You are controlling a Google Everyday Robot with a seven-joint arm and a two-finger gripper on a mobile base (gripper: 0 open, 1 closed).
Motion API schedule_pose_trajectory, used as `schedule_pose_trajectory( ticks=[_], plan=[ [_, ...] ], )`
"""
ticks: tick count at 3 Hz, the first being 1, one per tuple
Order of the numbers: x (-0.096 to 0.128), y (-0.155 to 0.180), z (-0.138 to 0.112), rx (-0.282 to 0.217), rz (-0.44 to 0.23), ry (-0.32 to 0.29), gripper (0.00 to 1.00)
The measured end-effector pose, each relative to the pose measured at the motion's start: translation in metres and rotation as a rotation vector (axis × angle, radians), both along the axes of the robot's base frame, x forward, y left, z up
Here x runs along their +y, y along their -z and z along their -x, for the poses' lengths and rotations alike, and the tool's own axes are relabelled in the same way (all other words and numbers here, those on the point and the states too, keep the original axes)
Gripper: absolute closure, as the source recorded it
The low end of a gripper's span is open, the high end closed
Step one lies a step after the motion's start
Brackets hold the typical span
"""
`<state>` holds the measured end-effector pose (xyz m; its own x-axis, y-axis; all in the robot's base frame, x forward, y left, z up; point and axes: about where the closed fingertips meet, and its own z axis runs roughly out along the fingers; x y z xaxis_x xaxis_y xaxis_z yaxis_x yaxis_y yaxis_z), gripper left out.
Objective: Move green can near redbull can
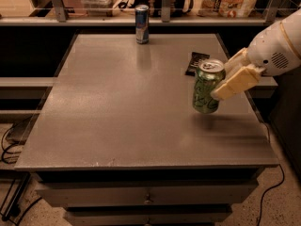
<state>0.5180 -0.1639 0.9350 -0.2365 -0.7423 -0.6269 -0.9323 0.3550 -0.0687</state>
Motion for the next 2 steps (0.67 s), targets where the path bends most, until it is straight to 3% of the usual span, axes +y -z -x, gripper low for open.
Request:
schedule_pose_trajectory(
  ticks=[1,2],
  plan=[
    [0.003,-0.004,-0.010,0.001,-0.095,0.025,1.00],
    [0.005,-0.009,-0.029,-0.024,-0.125,0.104,1.00]
  ],
)
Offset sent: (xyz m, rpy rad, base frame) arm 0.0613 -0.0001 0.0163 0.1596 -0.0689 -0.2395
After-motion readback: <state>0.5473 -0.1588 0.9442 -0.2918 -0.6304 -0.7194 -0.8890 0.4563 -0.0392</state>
